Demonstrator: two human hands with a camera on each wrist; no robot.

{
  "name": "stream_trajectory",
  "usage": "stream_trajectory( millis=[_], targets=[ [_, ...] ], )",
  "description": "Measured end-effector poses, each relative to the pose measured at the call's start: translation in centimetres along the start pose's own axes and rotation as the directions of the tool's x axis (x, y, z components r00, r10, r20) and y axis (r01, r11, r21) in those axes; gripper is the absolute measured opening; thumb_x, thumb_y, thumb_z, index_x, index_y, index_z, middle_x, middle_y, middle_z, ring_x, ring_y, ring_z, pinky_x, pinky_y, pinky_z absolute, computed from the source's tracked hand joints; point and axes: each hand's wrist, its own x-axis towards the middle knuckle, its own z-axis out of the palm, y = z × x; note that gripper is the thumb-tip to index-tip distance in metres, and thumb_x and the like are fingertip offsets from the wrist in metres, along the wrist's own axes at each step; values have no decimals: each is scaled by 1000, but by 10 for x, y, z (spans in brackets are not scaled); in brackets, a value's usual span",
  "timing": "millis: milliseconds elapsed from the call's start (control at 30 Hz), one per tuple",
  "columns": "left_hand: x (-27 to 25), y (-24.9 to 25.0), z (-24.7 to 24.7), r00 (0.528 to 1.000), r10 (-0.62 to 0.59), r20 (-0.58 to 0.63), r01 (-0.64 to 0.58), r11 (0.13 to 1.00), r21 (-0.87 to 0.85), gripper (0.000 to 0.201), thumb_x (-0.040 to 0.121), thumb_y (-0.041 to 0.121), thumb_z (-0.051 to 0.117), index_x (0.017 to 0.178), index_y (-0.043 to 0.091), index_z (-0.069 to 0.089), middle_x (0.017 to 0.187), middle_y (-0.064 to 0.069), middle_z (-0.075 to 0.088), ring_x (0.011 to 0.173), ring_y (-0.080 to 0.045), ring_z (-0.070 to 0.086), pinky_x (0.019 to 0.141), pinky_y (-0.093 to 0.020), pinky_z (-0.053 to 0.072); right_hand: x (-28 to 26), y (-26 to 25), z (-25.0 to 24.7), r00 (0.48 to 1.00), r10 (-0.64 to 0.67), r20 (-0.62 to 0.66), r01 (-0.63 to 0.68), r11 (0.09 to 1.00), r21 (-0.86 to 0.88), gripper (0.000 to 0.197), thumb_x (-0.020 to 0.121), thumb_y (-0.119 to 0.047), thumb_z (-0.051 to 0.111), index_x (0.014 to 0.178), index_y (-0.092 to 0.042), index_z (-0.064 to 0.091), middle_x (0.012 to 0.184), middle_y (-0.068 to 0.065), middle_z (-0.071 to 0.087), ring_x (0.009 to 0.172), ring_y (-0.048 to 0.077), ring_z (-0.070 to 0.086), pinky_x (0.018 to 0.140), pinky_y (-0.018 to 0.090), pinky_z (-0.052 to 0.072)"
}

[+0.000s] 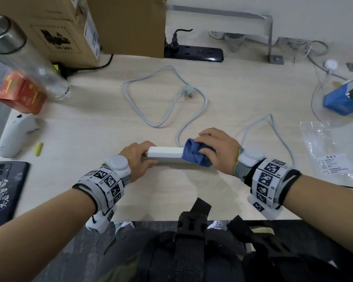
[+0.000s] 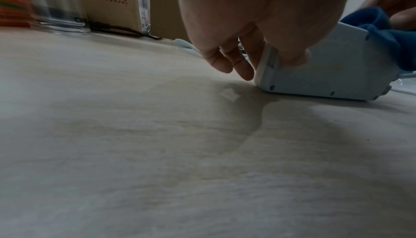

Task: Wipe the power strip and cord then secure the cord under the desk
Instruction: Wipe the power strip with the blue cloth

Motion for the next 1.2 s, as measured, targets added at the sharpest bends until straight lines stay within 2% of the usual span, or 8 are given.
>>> stream_trajectory(
  millis=[100,233,333,433,700,867,1100,1200],
  targets=[
    [-1,2,-2,1000,2,-16,-2,1000,0,29,80,34,69,107,31,58,84,-2,56,72,-19,52,64,-26,35,-6,8,3,997,-61,44,63,997,-40,37,91,-22,45,122,-8,61,110,10,62,94,31,58,80,46,50],
    [-2,3,-1,999,15,-30,-15,1000,-11,29,80,33,69,107,29,58,83,-1,56,71,-18,50,64,-25,34,-27,19,1,963,-263,56,269,944,-193,50,86,-7,61,134,-8,45,126,16,49,101,39,56,83,44,49],
    [-2,2,0,999,10,-35,-11,999,-36,28,80,31,69,106,30,58,85,-2,57,72,-18,50,65,-25,34,-41,25,15,959,-276,67,284,929,-237,55,89,-2,55,141,-5,35,142,24,38,125,42,45,98,48,44],
    [-1,3,2,999,22,-36,-24,999,-48,28,81,29,69,107,28,59,86,-4,59,73,-20,51,66,-26,35,-40,17,29,960,-260,101,278,910,-306,51,96,-12,44,143,2,30,147,29,32,136,45,32,109,54,32],
    [4,0,8,999,-15,-36,14,999,-40,23,81,20,65,102,23,57,84,-8,60,72,-27,57,64,-34,44,7,-37,67,947,-313,71,320,905,-279,55,91,-11,59,141,4,40,145,28,38,133,43,38,109,54,32],
    [6,-2,10,999,-18,-35,20,999,39,11,82,10,59,93,10,57,77,-15,58,69,-35,58,62,-41,47,27,-42,76,932,-363,1,361,928,-96,48,87,-11,61,132,0,48,131,31,52,112,45,57,91,52,49],
    [0,3,2,999,-18,34,18,1000,7,28,80,39,67,104,39,54,87,-2,60,76,-23,57,68,-28,41,-28,22,25,930,-366,-30,361,926,-105,39,93,-8,56,131,-9,47,133,23,55,116,35,58,95,42,49],
    [-1,6,-1,999,-36,35,36,999,4,28,81,38,67,105,38,54,89,-2,60,79,-23,57,69,-28,40,-54,46,6,956,-293,-37,283,945,-161,60,76,9,71,129,-12,55,131,16,58,108,31,64,85,39,56]
  ],
)
